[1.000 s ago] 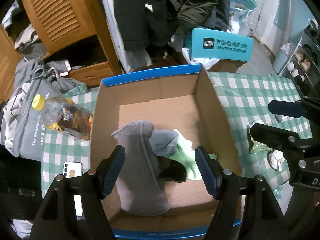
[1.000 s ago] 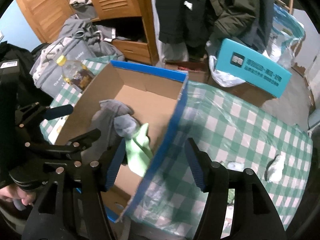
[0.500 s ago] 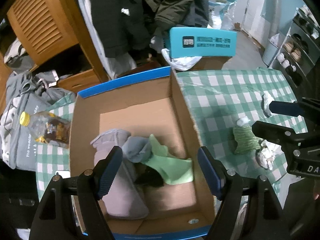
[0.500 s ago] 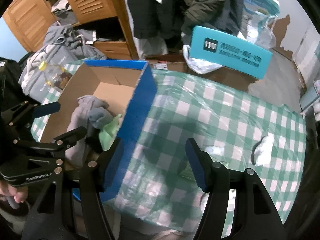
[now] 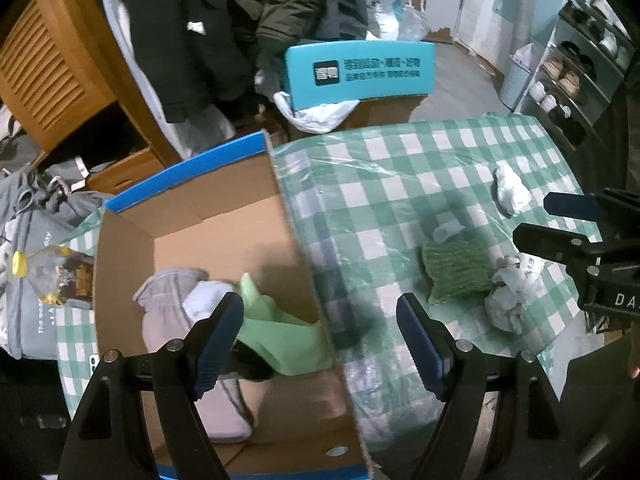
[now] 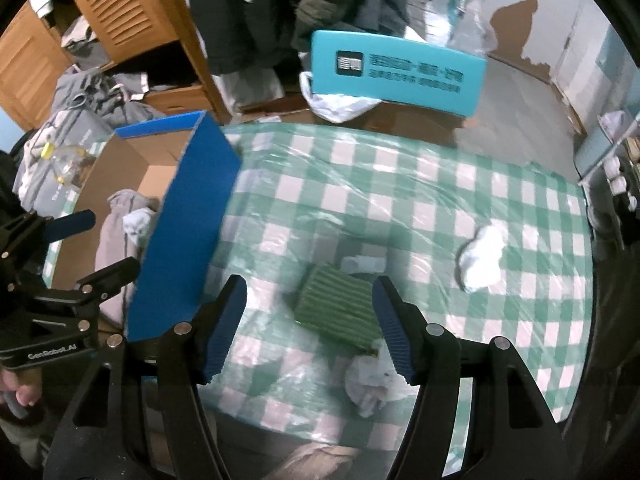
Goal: Organize soft objects
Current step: 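Move the left tool over the green scrubber while the right tool moves to the white plastic bag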
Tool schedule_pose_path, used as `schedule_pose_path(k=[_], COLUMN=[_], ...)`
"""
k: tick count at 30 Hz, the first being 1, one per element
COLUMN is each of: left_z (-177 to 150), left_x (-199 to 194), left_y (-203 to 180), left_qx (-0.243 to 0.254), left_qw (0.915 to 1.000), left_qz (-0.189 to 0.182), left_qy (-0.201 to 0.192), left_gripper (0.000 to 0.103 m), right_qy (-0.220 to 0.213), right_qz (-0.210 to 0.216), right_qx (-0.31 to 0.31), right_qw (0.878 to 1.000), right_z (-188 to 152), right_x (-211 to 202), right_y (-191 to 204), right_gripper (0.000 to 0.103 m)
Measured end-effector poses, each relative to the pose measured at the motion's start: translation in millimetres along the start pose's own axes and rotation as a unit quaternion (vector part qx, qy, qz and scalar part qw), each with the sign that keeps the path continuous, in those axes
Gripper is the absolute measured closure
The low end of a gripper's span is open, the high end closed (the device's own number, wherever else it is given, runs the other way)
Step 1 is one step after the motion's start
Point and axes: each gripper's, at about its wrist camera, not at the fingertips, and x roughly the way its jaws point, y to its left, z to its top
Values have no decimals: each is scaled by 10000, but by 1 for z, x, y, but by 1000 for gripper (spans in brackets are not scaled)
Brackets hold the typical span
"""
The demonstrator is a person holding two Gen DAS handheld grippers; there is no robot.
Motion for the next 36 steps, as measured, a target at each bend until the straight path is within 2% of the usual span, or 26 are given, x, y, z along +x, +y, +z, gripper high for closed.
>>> schedule_pose_path(k=[11,22,30,36], left_z=[5,1,1,1], left_x=[18,39,54,65], left_y=[-40,-71,-79,-82], left_qx=[245,381,286,254], left_qw=[9995,9981,9969,9966], left_qz=[-162,-316,-509,-498], left_qy=[147,354,533,608], left_gripper=[23,22,22,22], right_qy=[153,536,780,949], right_qz=[-188,-395,-486,-575], right_qx=[337,757,888,990], right_qw=[9991,9949,9918,9889], right_z=[-21,-48,-59,-63], right_x=[4,26,49,67], right_y=[-38,-70,-76,-81], right_gripper=[38,38,38,38])
